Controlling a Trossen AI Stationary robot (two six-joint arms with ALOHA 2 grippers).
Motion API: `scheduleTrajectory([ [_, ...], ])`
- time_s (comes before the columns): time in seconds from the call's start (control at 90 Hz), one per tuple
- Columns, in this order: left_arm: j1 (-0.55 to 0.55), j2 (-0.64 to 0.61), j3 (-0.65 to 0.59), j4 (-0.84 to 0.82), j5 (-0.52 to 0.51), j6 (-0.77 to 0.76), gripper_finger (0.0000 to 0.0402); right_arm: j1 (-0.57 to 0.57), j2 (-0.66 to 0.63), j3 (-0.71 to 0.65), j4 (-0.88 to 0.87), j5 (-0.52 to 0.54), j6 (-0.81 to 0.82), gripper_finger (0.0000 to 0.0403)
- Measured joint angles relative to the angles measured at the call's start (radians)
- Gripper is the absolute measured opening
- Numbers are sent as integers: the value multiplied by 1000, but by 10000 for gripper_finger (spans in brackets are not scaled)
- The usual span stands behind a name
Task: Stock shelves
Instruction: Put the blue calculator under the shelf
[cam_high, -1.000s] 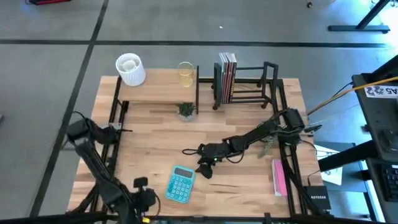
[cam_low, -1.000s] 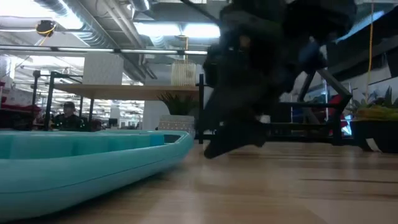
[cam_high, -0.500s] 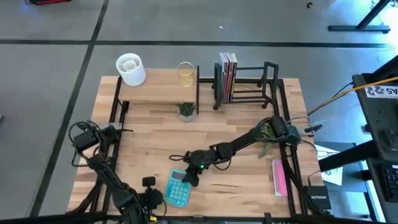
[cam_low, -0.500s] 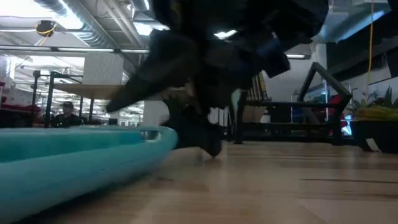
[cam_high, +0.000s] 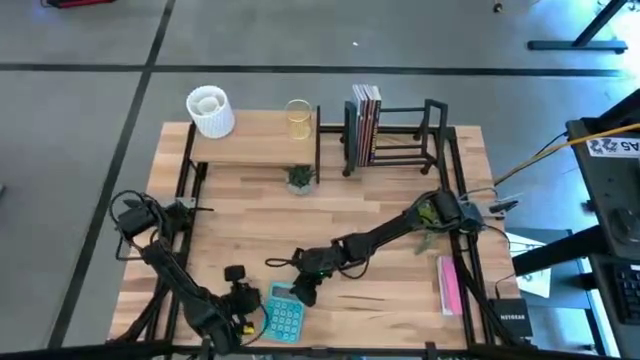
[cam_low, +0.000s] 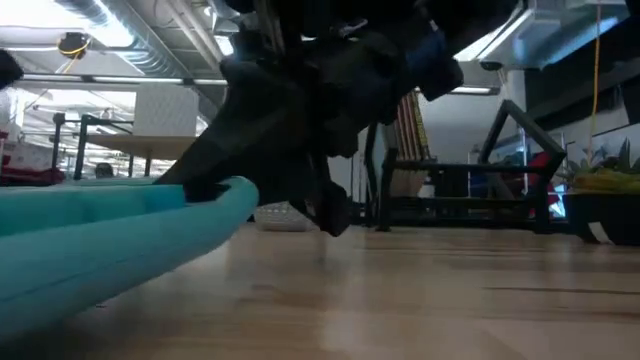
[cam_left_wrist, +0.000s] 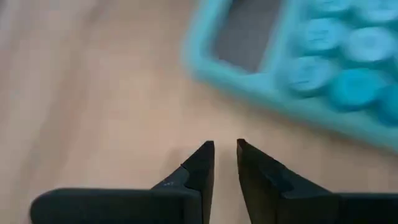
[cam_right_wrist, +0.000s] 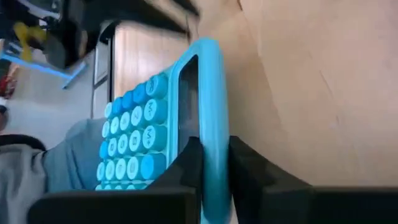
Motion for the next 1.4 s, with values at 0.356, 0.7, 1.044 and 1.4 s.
scheduleTrajectory([
  [0.356, -167, -282, 4, -185, -68, -205, 52, -77, -20, 50, 109, 183, -95, 28],
  [0.7, -283, -353, 5, -188, -198, -302, 52, -203, -6, 230, 102, 307, -172, 28],
  [1.044, -280, -351, 5, -196, -195, -318, 52, -271, 194, 477, -1, 383, -100, 28],
  [1.4, -280, -350, 4, -196, -187, -320, 52, -282, 261, 513, -160, 413, -79, 37],
])
